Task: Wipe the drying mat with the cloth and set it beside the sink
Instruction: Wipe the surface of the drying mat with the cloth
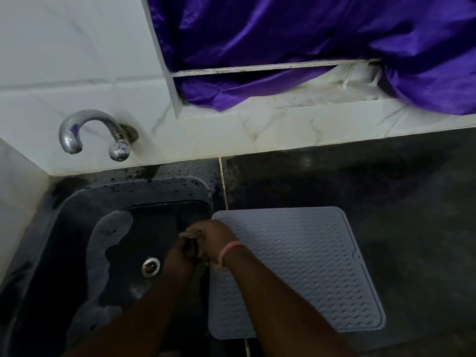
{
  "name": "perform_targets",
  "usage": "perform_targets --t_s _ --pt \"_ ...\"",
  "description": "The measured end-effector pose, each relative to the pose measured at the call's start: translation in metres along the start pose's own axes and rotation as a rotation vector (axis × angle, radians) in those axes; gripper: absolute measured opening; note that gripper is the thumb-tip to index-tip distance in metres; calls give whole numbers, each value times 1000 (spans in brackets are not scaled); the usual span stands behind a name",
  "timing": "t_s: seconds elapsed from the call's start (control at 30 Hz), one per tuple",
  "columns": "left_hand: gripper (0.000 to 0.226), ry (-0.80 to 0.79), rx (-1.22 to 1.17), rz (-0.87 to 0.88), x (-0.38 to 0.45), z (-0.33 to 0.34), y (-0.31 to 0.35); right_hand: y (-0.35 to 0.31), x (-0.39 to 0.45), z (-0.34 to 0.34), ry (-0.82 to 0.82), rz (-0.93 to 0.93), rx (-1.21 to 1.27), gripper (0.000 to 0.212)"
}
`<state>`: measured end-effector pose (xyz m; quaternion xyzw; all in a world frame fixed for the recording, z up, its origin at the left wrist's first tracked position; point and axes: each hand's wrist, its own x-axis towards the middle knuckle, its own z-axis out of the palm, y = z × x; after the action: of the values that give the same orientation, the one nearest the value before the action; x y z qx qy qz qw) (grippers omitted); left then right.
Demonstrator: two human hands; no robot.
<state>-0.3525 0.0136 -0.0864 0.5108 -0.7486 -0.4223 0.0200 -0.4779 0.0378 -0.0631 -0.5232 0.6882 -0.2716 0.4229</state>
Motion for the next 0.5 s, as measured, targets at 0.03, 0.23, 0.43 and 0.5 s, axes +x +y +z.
perform_targets --t_s 0.03,0.23,0.43,0.5 --pt "23 8 -279 47 -3 -3 -5 9 -4 -10 123 14 90 27" --pt "43 96 -447 -236 -8 8 -13 73 -25 -59 873 489 -384 34" --pt "32 49 -473 -274 -22 17 6 1 0 5 291 54 -199 33" --pt "28 46 -456 -231 -23 18 11 8 -21 -11 278 4 -42 32"
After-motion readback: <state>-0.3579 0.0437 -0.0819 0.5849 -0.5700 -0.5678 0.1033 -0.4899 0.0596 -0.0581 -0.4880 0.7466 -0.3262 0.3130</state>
